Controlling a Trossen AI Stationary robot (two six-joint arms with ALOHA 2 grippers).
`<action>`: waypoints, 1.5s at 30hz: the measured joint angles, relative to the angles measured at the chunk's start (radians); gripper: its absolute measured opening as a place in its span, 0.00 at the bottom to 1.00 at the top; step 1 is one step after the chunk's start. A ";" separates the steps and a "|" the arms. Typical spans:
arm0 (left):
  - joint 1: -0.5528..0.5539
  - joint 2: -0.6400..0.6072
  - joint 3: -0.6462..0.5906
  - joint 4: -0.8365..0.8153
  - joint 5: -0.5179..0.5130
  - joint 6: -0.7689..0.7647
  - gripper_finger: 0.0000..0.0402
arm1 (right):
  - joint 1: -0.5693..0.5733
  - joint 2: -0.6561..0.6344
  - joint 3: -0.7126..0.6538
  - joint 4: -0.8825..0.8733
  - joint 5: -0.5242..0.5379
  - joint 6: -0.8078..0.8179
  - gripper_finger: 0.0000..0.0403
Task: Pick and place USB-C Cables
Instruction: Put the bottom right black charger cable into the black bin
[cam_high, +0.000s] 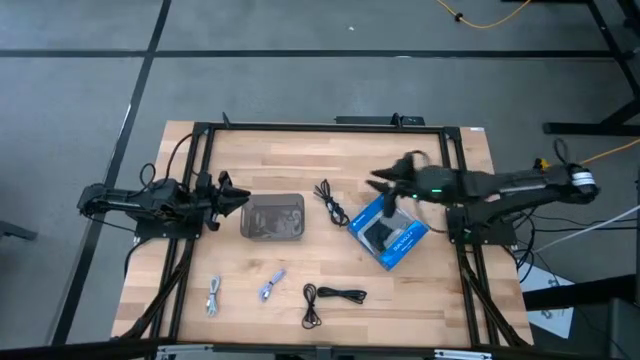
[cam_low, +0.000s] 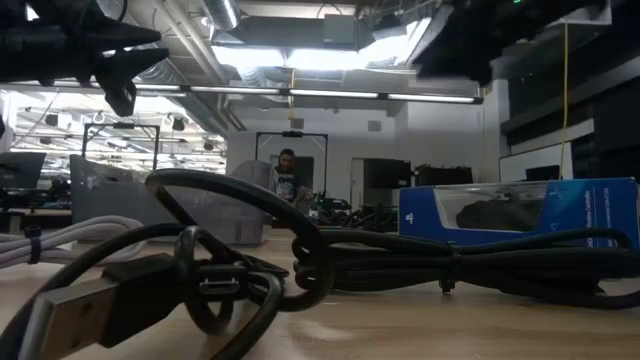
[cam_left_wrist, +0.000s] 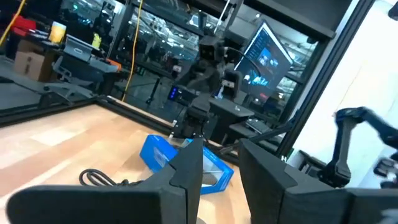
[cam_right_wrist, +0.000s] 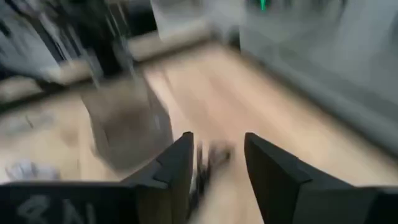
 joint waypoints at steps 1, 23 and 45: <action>0.000 0.000 0.000 -0.004 0.000 0.000 0.24 | -0.004 0.054 0.038 -0.031 -0.042 0.022 0.37; 0.000 0.000 0.000 -0.041 -0.002 -0.072 0.24 | 0.360 0.644 0.382 -0.123 -0.492 -0.123 0.37; 0.000 0.000 0.000 -0.045 -0.004 -0.071 0.24 | 0.455 0.886 0.383 -0.119 -0.490 0.129 0.37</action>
